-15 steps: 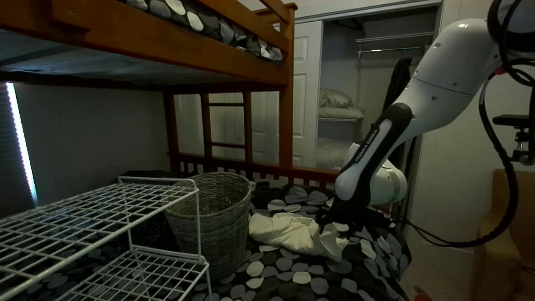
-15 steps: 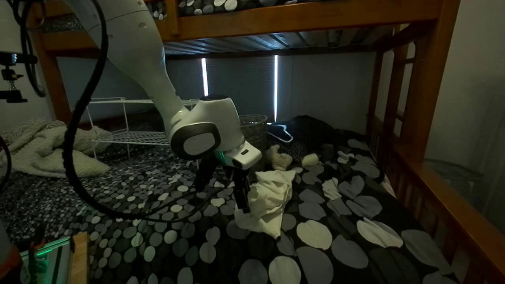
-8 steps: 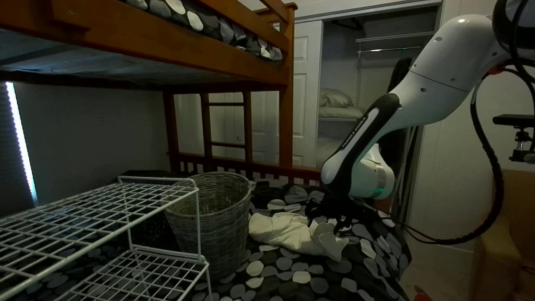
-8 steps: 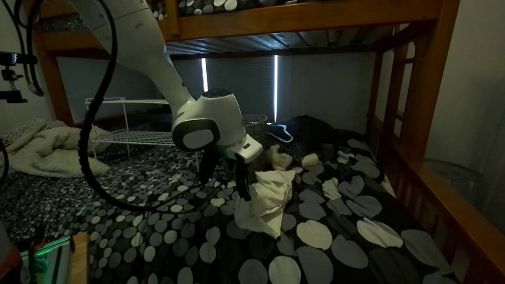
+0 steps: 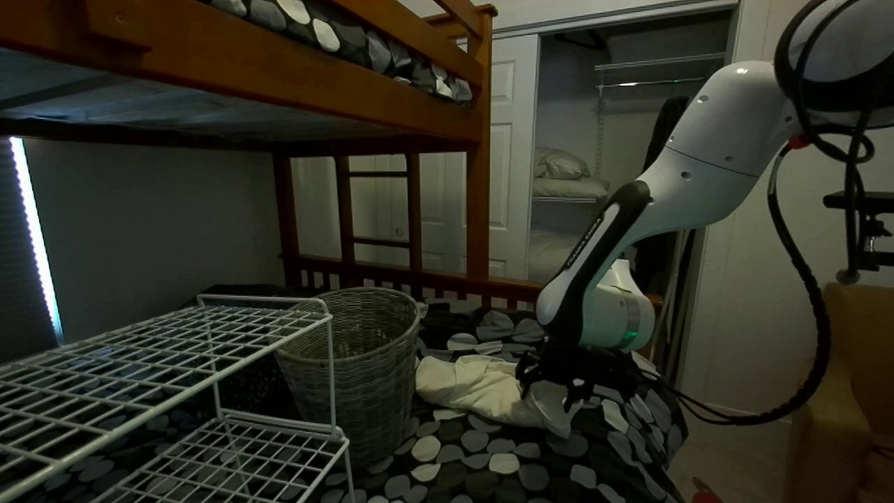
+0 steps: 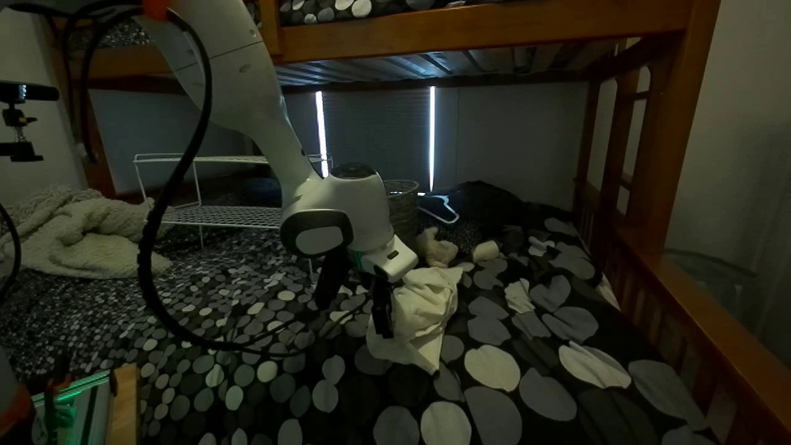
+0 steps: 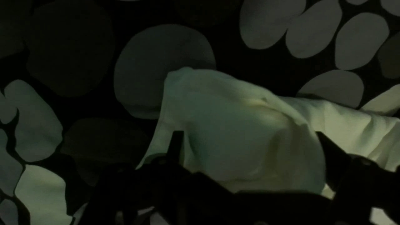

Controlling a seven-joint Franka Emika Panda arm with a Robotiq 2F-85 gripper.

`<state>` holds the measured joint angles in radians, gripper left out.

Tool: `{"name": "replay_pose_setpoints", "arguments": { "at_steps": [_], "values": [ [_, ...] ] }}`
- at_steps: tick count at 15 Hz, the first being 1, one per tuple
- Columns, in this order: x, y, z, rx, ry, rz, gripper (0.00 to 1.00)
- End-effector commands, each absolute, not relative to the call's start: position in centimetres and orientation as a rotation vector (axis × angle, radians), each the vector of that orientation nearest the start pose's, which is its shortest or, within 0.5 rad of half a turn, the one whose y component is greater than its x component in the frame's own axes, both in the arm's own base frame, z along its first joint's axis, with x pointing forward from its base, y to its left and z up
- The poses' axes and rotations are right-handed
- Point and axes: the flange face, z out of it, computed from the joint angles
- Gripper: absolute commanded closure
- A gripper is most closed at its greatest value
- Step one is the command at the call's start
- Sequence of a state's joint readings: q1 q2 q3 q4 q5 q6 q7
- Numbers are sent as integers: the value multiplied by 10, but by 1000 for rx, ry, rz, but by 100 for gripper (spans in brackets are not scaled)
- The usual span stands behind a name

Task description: Fold the towel three times

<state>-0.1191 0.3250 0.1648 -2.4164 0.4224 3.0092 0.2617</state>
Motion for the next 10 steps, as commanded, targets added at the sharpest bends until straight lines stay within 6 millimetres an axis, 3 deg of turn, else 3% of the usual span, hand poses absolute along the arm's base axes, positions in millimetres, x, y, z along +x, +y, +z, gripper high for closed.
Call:
{"name": "replay_pose_setpoints", "arguments": {
  "at_steps": [1,6,10],
  "values": [
    [515,-13,181,-2761,962,-292,0],
    [502,-28,166,-2746,994,-241,0],
    [500,-42,164,-2699,1020,-313,0]
  ]
}}
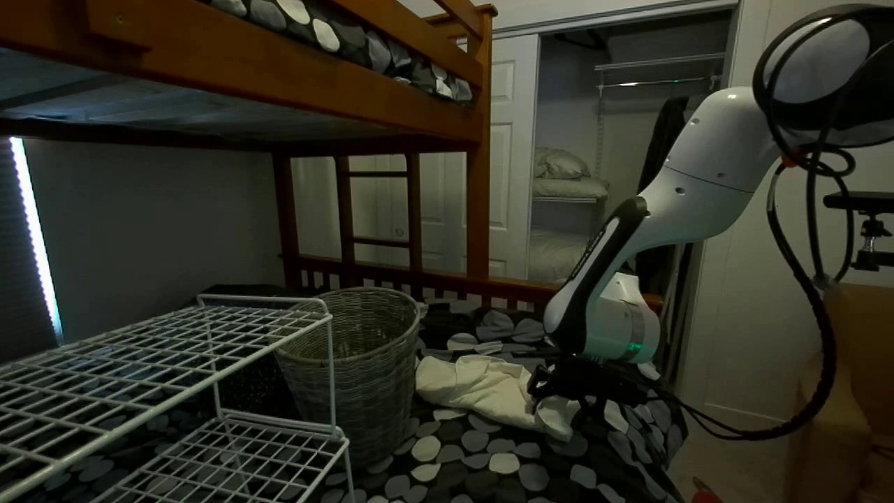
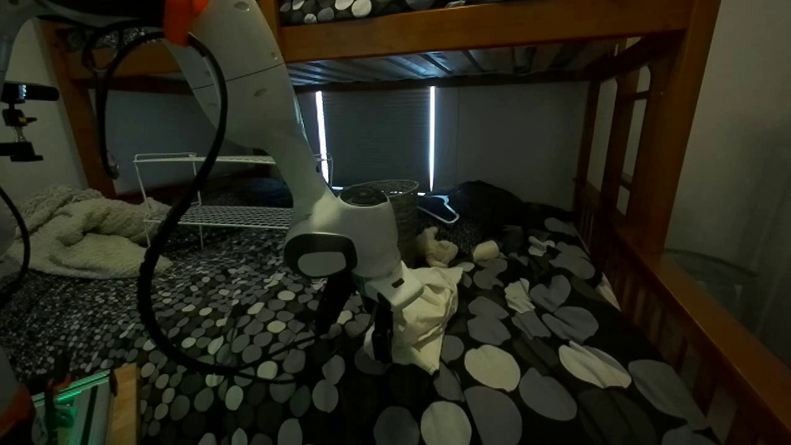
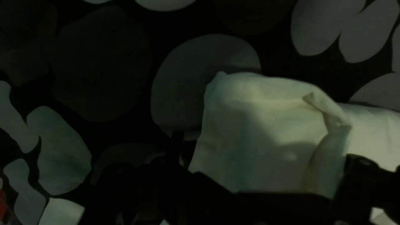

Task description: Fold the towel three times

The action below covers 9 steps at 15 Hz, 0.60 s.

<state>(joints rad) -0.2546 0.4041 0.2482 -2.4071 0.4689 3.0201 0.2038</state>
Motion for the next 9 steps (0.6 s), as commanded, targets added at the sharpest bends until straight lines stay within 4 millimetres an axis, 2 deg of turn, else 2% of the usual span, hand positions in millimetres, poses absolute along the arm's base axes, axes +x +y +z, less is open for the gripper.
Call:
{"name": "replay_pose_setpoints", "arguments": {
  "at_steps": [1,6,9],
  "values": [
    [504,-44,159,-2674,1027,-347,0],
    [508,-44,131,-2595,1018,-449,0],
    [503,-46,111,-2589,1008,-492,0]
  ]
}}
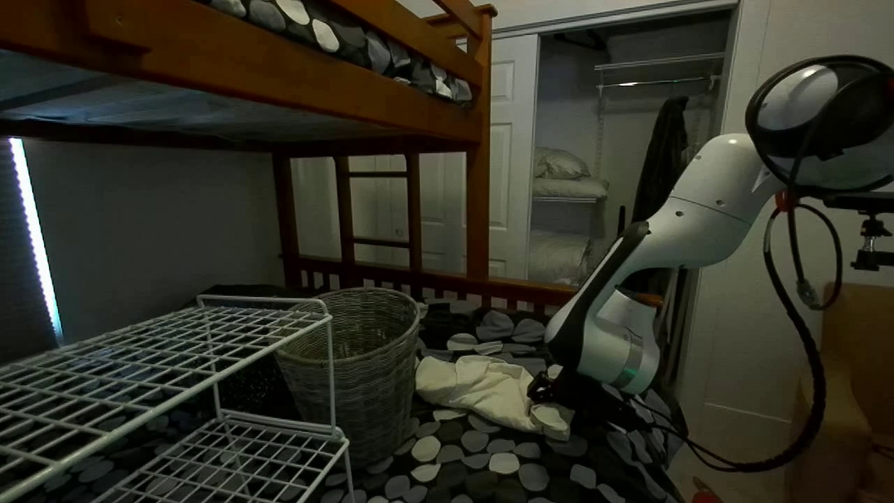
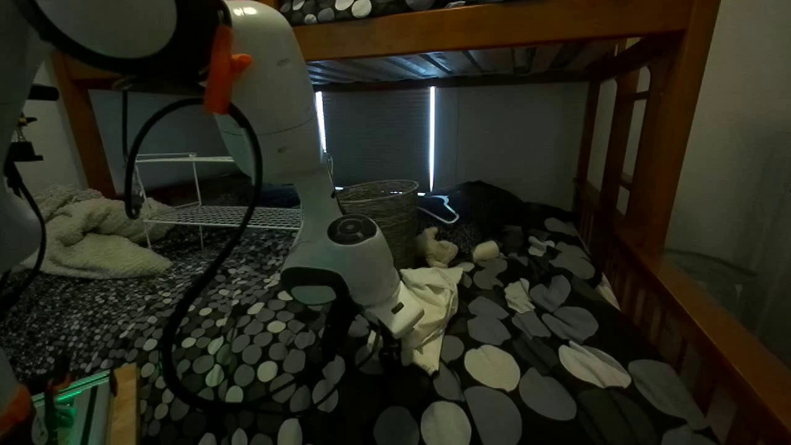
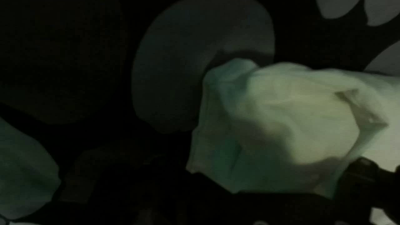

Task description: Fold the towel three times

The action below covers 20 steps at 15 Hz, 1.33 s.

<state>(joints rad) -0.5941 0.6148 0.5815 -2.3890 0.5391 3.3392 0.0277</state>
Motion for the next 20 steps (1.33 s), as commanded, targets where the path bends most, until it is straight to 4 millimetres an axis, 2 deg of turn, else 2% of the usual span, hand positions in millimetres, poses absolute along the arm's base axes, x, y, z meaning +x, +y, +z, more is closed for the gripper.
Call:
{"name": "replay_pose_setpoints", "arguments": {
  "at_steps": [1,2,3,7,12,14,17,20],
  "values": [
    [503,-47,109,-2580,1006,-510,0],
    [505,-47,107,-2564,1003,-540,25],
    [505,-48,106,-2559,999,-558,26],
    [508,-45,114,-2536,956,-593,58],
    [505,-42,139,-2582,946,-509,96],
    [503,-41,155,-2620,935,-453,100],
    [498,-45,183,-2712,879,-324,97],
    [488,-59,210,-2819,820,-198,97]
  ]
}}
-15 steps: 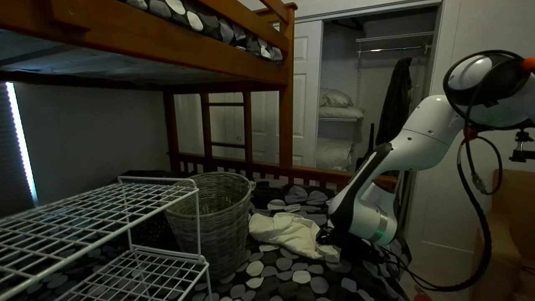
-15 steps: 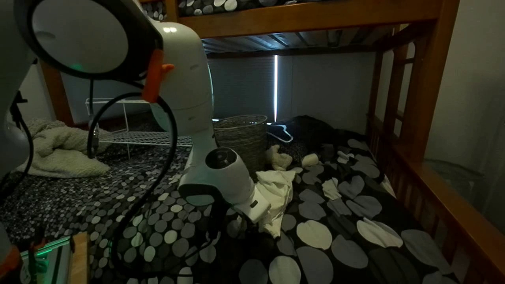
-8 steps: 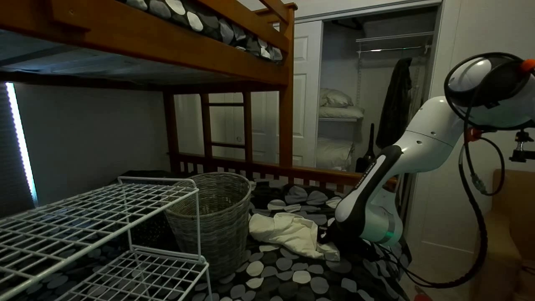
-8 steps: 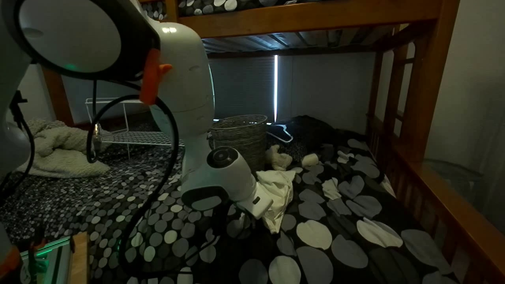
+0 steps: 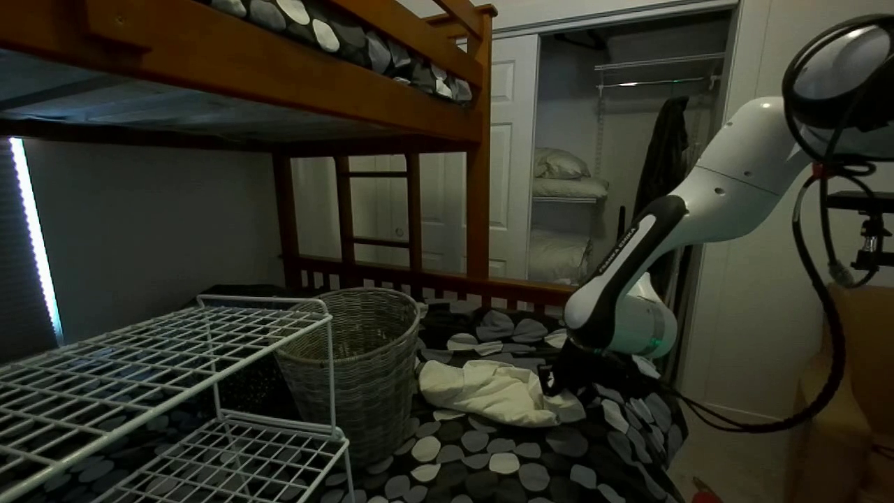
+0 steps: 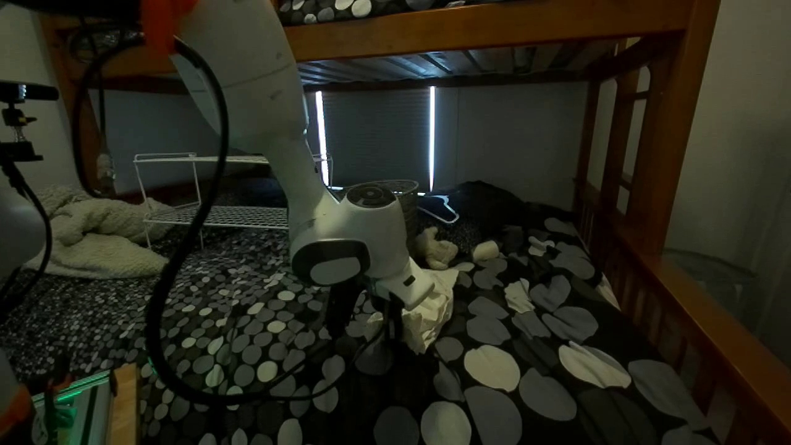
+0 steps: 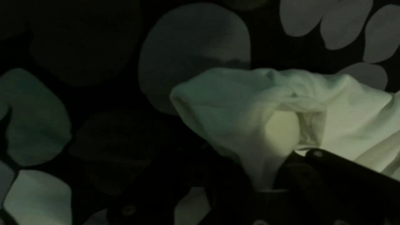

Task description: Fold the towel three times

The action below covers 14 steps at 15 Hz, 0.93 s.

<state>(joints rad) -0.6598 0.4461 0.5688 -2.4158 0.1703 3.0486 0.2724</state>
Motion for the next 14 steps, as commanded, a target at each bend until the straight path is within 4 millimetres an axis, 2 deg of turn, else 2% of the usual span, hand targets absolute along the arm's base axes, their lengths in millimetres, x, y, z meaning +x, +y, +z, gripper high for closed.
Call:
{"name": "replay_pose_setpoints", "arguments": {
  "at_steps": [1,5,8,10,12,14],
  "values": [
    [484,-66,218,-2856,805,-168,97],
    [469,-97,231,-3051,723,-24,97],
    [474,-110,241,-3199,633,-31,97],
    [488,-108,248,-3253,588,-99,97],
    [507,-91,256,-3275,545,-164,97],
    [528,-66,264,-3270,495,-248,97]
  ]
}}
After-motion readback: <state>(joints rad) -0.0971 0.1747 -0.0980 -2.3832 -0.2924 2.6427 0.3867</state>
